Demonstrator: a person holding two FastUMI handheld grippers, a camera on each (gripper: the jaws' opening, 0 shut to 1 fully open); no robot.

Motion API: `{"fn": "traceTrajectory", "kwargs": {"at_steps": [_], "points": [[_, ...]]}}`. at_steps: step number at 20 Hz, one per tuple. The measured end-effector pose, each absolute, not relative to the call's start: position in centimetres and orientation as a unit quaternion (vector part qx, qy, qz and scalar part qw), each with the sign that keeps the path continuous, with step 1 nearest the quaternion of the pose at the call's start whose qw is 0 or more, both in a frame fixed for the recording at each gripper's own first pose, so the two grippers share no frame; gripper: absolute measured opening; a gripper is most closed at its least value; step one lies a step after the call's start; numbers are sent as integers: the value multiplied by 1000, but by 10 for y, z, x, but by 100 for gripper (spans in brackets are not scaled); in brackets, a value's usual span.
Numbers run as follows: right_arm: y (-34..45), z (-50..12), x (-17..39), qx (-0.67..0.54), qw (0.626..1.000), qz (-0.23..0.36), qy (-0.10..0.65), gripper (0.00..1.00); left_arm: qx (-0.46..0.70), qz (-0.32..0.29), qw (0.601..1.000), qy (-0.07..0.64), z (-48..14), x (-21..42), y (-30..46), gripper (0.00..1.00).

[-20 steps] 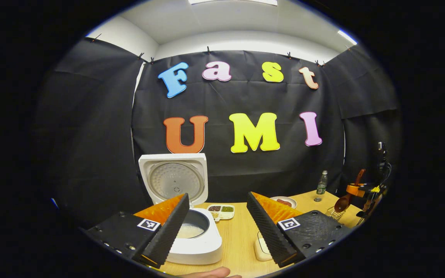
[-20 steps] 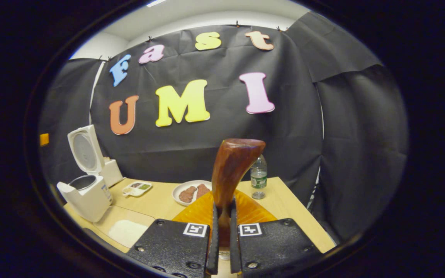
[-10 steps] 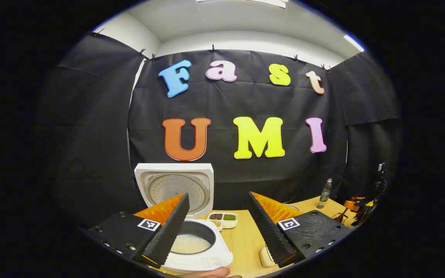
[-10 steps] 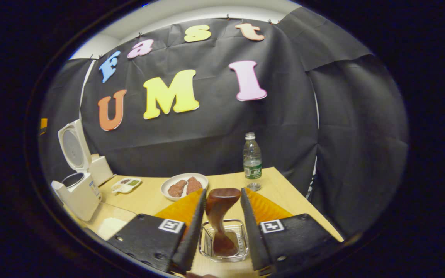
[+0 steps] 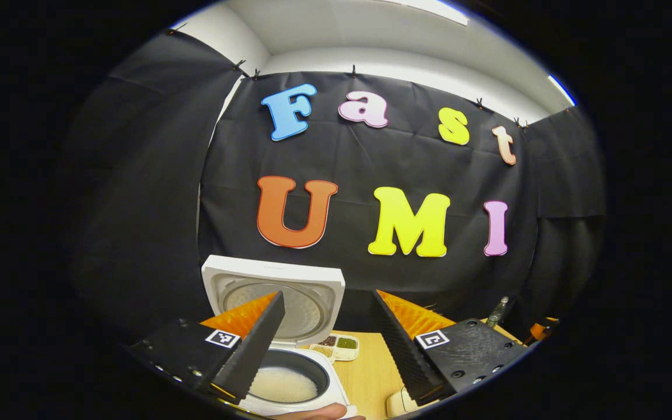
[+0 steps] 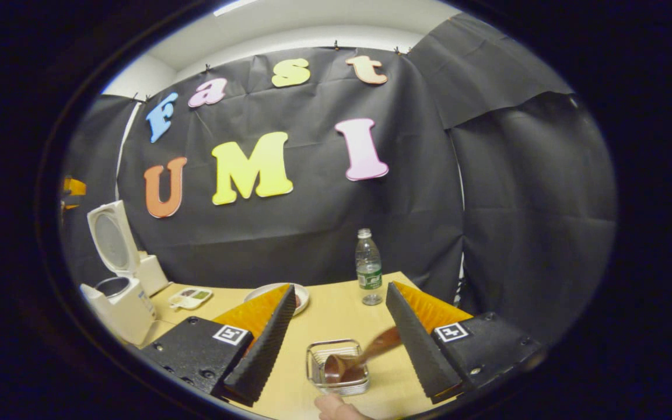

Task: Close the left gripper, press the button to open the rice cooker; take a wooden spoon from the chopstick holder with the right hand, scoop a spoonful of rice and pour it into the rice cooker, then put the wooden spoon back into the chopstick holder.

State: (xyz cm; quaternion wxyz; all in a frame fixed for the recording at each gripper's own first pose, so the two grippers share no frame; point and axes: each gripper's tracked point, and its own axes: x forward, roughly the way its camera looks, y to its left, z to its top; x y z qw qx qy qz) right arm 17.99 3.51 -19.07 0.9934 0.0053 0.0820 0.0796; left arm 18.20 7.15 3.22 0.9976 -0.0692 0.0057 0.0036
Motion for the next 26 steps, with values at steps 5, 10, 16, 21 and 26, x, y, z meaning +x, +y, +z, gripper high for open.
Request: {"fn": "traceTrajectory", "kwargs": {"at_steps": [5, 10, 16, 21, 26], "points": [[57, -153, 136, -28, 994, 96, 53, 100, -72, 14, 997, -4, 46, 219, 96, 94], [94, -130, 102, -41, 991, 123, 25, 94, -53, 40, 998, -12, 54, 260, 122, 94], [128, -121, 72, -44, 990, 137, 6, 95, -7, 78, 997, -20, 52, 313, 148, 94], [133, -123, 51, -55, 990, 132, -2, 100, -22, 80, 996, 10, 30, 349, 164, 94], [117, -121, 11, -36, 993, 109, 13, 100, -10, 81, 995, 62, -2, 360, 169, 96]]}}
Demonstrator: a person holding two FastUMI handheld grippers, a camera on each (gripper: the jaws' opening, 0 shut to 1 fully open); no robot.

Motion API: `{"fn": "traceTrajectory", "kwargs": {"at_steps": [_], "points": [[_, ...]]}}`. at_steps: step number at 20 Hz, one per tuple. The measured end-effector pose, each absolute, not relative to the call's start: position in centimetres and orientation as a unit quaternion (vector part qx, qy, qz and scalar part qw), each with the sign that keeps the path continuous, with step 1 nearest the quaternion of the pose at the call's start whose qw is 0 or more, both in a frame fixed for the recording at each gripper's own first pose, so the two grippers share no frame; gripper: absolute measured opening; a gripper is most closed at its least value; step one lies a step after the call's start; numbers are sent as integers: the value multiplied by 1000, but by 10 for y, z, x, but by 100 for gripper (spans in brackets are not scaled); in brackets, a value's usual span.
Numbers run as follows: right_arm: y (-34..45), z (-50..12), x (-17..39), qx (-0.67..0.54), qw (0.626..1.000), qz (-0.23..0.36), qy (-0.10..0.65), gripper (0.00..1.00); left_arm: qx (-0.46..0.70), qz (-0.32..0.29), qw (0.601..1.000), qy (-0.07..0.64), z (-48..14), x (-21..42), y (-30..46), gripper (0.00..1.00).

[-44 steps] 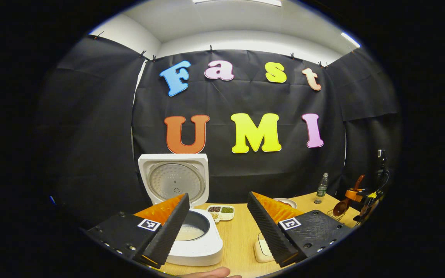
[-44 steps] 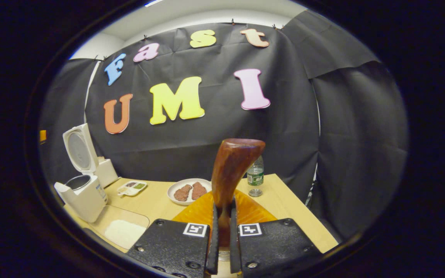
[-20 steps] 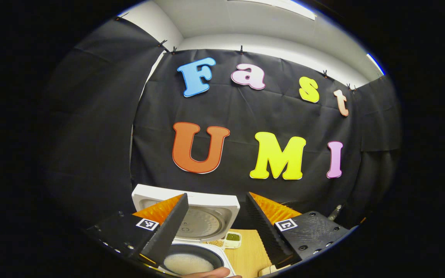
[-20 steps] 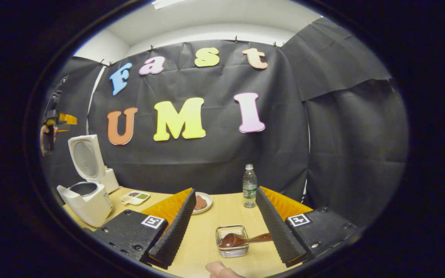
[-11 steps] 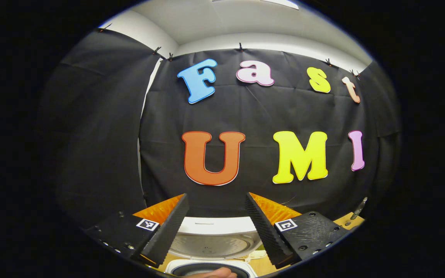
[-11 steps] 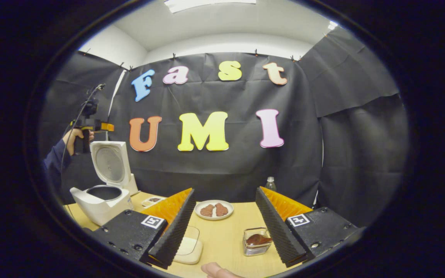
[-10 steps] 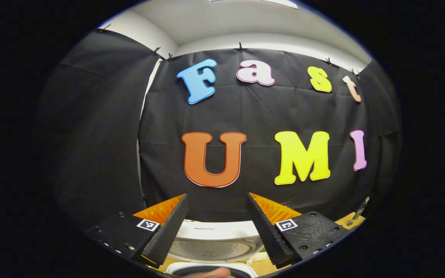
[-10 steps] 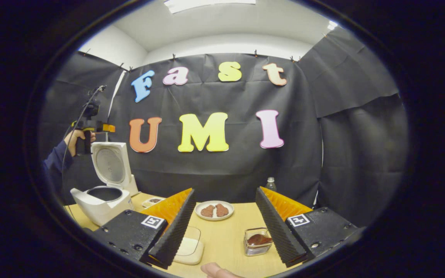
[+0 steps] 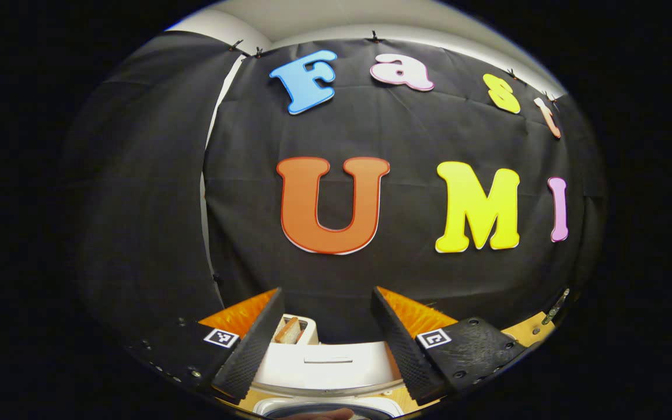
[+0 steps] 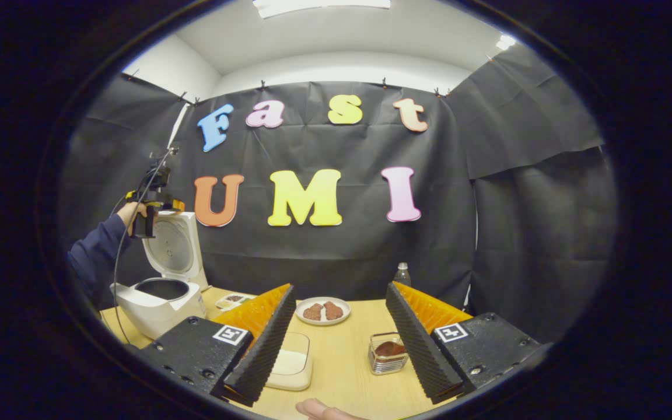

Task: Close the left gripper, press the button to open the rice cooker; take a wooden spoon from the chopstick holder with the right hand, scoop a spoonful of rice and pour it into the rice cooker, then put the wooden spoon back into the chopstick holder.

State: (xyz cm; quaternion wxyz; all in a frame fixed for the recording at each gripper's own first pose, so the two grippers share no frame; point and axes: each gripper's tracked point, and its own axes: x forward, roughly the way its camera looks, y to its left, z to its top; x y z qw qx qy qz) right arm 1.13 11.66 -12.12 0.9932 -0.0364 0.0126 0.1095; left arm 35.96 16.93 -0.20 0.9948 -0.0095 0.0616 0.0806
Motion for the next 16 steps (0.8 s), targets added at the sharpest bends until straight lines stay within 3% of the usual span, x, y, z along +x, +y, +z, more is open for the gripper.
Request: {"fn": "traceTrajectory", "kwargs": {"at_steps": [2, 3, 5, 6, 7, 8, 14, 16], "points": [[100, -114, -1, -34, 995, 93, 9, 94, 0, 86, 993, 76, -6, 353, 166, 95], [95, -114, -7, -36, 995, 89, 10, 100, 1, 87, 993, 75, -5, 348, 165, 95], [92, -109, -20, -29, 995, 91, 2, 95, -2, 87, 993, 83, -8, 333, 163, 95], [90, -109, -27, -22, 995, 94, -1, 100, -1, 87, 993, 84, -8, 325, 160, 96], [88, -112, -34, -16, 995, 97, 0, 95, -1, 89, 993, 84, -10, 317, 157, 95], [88, -115, -41, -13, 994, 105, 3, 100, -3, 93, 992, 81, -12, 308, 157, 96], [76, -125, -72, 0, 992, 128, 8, 100, -13, 94, 989, 110, -35, 251, 142, 96], [70, -131, -83, -10, 991, 131, 5, 94, -33, 95, 988, 116, -47, 233, 137, 95]]}}
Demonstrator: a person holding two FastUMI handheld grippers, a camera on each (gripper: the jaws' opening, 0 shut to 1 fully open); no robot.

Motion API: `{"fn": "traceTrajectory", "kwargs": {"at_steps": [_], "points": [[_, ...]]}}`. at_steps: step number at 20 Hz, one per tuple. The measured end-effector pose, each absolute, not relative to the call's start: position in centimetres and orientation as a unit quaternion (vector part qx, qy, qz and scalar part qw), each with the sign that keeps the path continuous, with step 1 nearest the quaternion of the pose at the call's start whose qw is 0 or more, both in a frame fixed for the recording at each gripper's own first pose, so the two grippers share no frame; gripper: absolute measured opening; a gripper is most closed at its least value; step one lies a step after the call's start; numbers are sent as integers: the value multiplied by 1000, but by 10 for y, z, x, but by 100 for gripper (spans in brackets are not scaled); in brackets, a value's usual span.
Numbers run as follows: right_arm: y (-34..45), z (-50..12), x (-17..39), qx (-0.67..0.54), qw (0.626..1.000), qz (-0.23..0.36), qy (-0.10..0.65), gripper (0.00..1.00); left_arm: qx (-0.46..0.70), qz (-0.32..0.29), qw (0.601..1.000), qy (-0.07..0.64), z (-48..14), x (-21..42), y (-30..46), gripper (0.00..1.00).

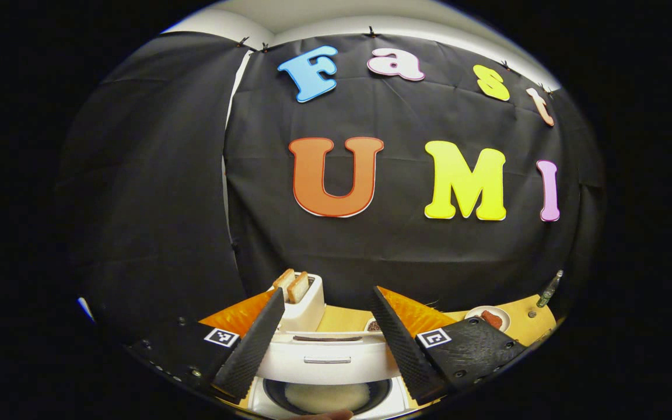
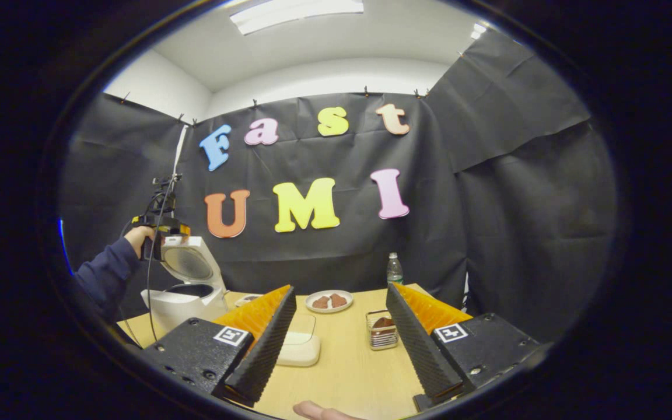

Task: Close the left gripper, press the button to open the rice cooker; take a wooden spoon from the chopstick holder with the right hand, scoop a spoonful of rice and pour it into the rice cooker, then put the wooden spoon back into the chopstick holder.

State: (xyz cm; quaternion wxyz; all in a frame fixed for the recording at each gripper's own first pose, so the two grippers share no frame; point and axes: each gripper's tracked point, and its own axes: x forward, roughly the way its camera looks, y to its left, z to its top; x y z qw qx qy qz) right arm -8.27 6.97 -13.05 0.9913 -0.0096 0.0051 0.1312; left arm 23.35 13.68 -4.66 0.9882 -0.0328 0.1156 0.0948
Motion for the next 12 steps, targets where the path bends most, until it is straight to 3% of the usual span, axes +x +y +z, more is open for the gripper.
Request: {"fn": "traceTrajectory", "kwargs": {"at_steps": [1, 3, 4, 5, 6, 8, 9, 10, 11, 12], "points": [[69, -136, -88, -16, 991, 133, 5, 100, -31, 98, 988, 118, -54, 225, 134, 95], [69, -146, -100, -28, 990, 141, 10, 95, -13, 100, 986, 131, -76, 211, 128, 95], [69, -148, -104, -30, 989, 145, 12, 100, -4, 100, 985, 142, -87, 202, 124, 95], [70, -150, -109, -31, 988, 151, 15, 95, -4, 102, 984, 148, -97, 193, 123, 96], [69, -152, -113, -33, 987, 154, 15, 100, -9, 104, 982, 155, -104, 185, 123, 95], [60, -154, -119, -38, 988, 148, 14, 100, -13, 101, 983, 155, -116, 172, 118, 95], [57, -156, -122, -39, 989, 144, 15, 94, -10, 100, 983, 155, -123, 167, 117, 95], [55, -156, -126, -38, 989, 143, 15, 100, -7, 97, 982, 162, -132, 162, 116, 95], [55, -159, -129, -36, 989, 140, 18, 94, -9, 94, 981, 170, -141, 156, 115, 95], [55, -162, -135, -33, 989, 141, 20, 100, -8, 92, 981, 172, -147, 153, 115, 95]]}}
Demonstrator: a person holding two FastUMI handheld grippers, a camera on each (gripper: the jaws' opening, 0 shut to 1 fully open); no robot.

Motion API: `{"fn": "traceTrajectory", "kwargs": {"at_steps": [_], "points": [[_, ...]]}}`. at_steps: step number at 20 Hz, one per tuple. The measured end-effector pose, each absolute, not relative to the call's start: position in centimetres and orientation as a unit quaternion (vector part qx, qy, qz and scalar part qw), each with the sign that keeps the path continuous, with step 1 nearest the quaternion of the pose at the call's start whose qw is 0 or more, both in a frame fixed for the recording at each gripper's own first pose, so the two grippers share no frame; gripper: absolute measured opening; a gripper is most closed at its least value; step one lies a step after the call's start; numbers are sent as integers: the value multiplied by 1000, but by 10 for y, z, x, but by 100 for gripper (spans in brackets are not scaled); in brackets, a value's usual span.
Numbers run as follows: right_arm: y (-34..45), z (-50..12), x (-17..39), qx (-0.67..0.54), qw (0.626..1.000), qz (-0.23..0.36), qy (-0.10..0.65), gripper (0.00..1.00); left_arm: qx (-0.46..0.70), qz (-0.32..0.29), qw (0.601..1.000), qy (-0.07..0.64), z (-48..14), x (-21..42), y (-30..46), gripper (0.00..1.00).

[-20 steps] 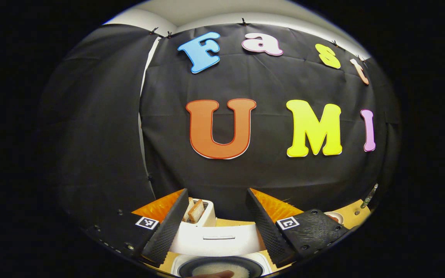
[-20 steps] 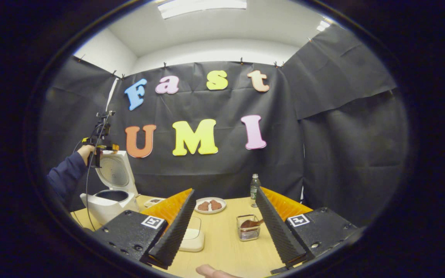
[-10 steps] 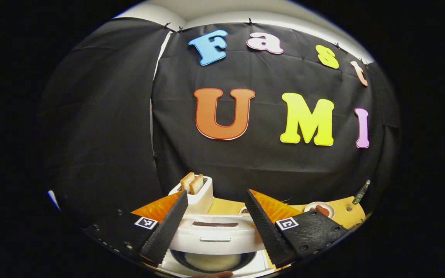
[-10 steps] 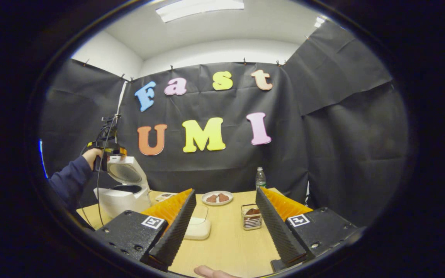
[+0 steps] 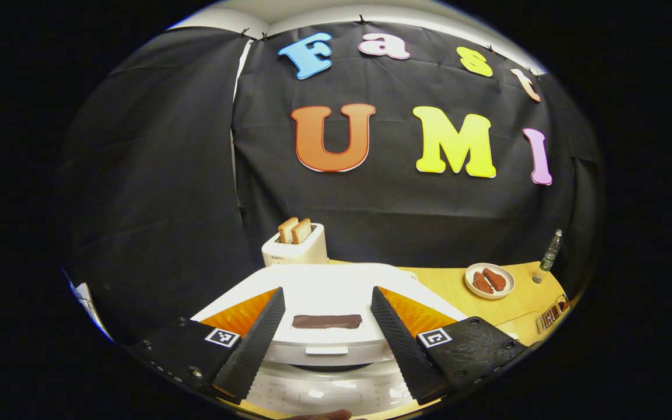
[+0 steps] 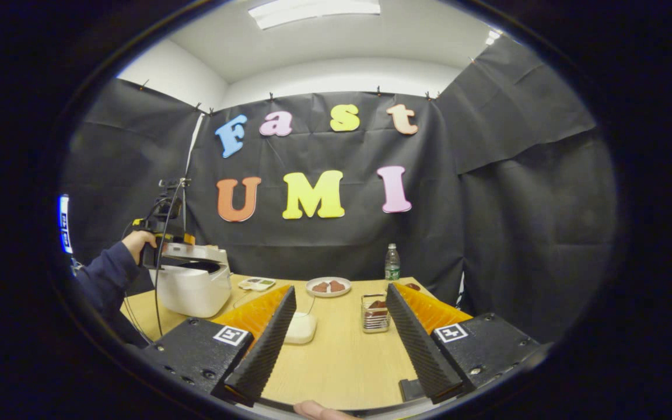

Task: Close the left gripper, press the button to open the rice cooker; take a wooden spoon from the chopstick holder with the right hand, scoop a spoonful of rice and pour it into the rice cooker, then put the wooden spoon back into the chopstick holder.

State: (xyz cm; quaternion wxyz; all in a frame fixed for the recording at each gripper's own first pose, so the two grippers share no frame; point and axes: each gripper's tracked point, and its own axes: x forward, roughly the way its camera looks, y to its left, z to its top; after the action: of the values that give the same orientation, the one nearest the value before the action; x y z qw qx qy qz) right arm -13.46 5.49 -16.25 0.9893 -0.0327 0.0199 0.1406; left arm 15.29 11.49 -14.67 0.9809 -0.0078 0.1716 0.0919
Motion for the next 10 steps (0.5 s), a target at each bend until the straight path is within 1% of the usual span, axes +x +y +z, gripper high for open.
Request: {"fn": "traceTrajectory", "kwargs": {"at_steps": [1, 2, 3, 4, 5, 7, 8, 9, 10], "points": [[58, -166, -140, -29, 989, 144, 20, 95, -10, 89, 982, 168, -151, 149, 115, 96], [60, -170, -144, -28, 989, 147, 23, 95, -10, 88, 983, 163, -154, 146, 114, 97], [62, -177, -146, -29, 988, 146, 27, 100, -9, 88, 983, 160, -158, 144, 113, 97], [64, -182, -149, -31, 988, 148, 32, 100, -8, 89, 982, 164, -165, 142, 113, 97], [69, -185, -151, -37, 987, 151, 37, 95, -8, 91, 981, 173, -173, 140, 113, 97], [75, -184, -155, -44, 987, 153, 38, 95, -10, 92, 976, 198, -189, 136, 110, 98], [78, -181, -158, -44, 987, 153, 34, 100, -13, 91, 974, 208, -196, 130, 110, 98], [81, -180, -160, -43, 987, 153, 31, 95, -16, 89, 974, 209, -197, 130, 111, 98], [85, -179, -164, -42, 986, 156, 29, 100, -16, 85, 975, 202, -197, 129, 112, 98]]}}
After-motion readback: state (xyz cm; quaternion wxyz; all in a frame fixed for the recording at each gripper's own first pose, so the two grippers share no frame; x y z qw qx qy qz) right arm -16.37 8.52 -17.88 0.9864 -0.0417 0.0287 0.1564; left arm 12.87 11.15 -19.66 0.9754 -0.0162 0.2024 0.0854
